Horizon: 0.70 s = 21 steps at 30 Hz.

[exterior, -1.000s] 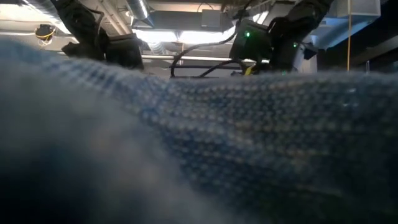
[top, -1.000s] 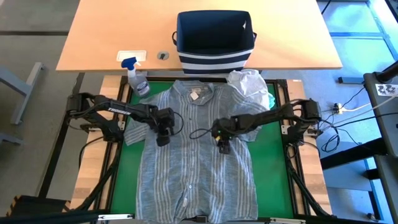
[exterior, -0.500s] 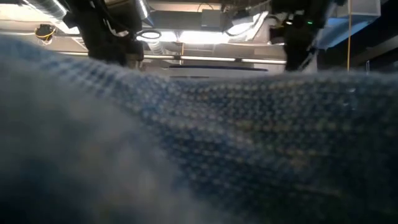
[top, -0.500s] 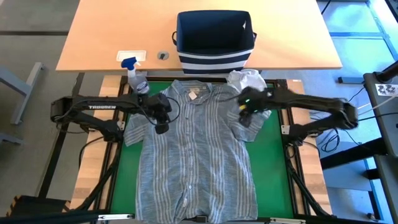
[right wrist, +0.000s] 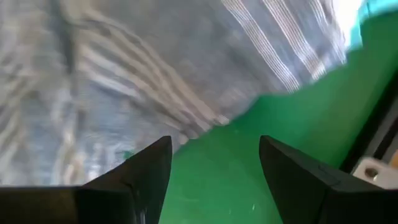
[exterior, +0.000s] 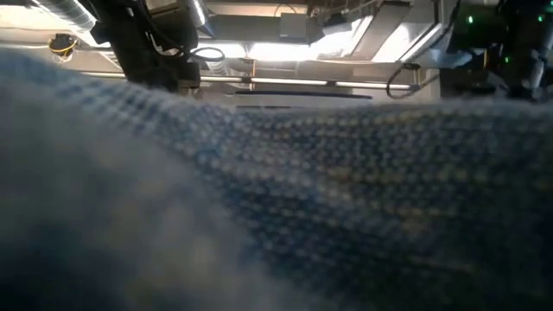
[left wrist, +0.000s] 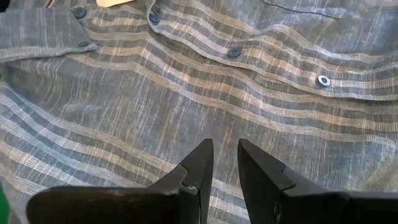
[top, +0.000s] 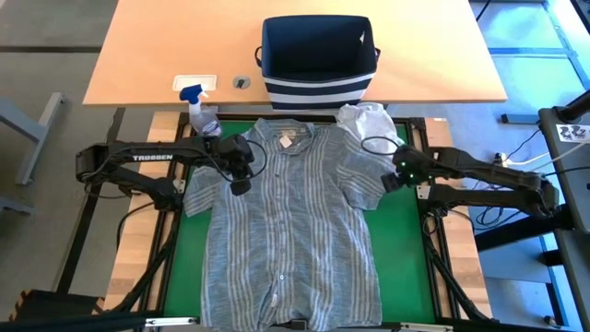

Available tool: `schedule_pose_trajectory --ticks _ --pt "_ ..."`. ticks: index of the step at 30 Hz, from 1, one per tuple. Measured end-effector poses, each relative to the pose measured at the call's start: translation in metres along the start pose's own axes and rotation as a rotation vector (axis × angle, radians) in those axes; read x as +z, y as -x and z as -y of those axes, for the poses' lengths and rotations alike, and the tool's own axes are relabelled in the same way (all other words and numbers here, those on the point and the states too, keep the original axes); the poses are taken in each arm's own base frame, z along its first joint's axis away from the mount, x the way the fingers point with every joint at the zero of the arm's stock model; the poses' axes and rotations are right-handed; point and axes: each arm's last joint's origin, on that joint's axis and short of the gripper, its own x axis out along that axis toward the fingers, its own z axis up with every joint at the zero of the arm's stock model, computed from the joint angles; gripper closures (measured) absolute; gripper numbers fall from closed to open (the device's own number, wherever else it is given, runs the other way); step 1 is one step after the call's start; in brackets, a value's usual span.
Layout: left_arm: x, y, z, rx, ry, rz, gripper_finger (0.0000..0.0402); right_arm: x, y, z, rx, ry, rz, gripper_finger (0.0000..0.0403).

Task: Fold laundry
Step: Fold the blue polo shirt

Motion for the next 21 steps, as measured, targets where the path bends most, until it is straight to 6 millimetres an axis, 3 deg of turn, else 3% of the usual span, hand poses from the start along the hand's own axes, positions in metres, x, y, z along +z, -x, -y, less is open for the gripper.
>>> schedule_pose_trajectory --ticks 14,21 --pt "0.0 0.0 0.0 -0.001 -0.015 0.002 0.0331 -0.007 -0.062 0.01 -0.122 -0.157 0.007 0.016" --pt "0.0 0.0 0.0 -0.001 -0.041 0.002 0.0331 0.004 -0.069 -0.002 -0.004 -0.098 0.088 0.016"
